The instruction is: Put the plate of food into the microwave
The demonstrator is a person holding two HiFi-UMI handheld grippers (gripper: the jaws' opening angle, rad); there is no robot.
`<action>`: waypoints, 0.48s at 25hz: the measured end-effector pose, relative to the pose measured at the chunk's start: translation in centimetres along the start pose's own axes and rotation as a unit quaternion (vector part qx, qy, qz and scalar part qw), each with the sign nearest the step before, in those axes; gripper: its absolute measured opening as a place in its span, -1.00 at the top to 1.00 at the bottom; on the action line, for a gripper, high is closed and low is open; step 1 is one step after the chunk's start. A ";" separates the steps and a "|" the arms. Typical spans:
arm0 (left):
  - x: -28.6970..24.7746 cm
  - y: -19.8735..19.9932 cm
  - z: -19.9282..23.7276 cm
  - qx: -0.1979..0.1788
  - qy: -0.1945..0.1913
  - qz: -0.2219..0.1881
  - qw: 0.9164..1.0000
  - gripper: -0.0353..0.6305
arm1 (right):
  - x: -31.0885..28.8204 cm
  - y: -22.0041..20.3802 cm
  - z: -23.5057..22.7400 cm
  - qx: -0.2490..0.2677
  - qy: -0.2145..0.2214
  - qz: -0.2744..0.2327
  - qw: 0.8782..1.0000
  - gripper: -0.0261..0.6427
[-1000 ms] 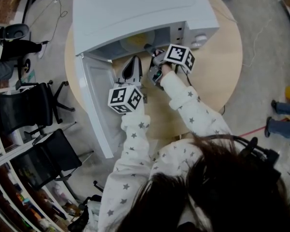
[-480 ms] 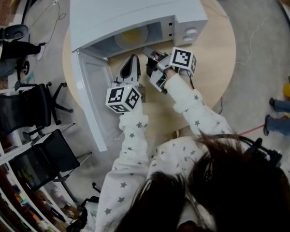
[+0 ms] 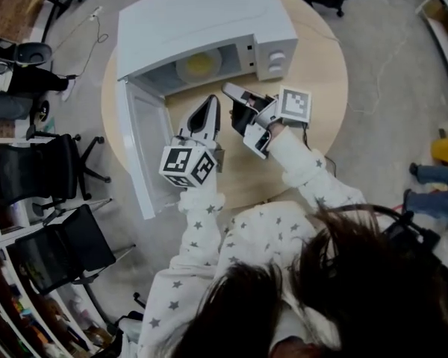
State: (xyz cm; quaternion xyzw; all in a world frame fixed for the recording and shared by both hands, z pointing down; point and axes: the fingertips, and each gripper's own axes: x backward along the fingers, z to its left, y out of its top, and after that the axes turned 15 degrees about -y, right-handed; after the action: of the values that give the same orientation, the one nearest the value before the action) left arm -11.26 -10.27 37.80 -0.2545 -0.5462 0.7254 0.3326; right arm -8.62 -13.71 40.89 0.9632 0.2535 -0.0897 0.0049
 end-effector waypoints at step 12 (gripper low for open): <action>1.2 3.2 -5.9 -0.029 -0.023 -0.017 0.999 0.89 | 6.2 -1.5 3.1 0.015 0.044 0.032 0.998 0.90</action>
State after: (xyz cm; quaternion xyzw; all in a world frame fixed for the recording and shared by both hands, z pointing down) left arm -8.32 -6.26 33.10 -0.2378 -0.5790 0.7091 0.3246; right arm -4.60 -9.56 36.83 0.9736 0.2216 -0.0511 -0.0175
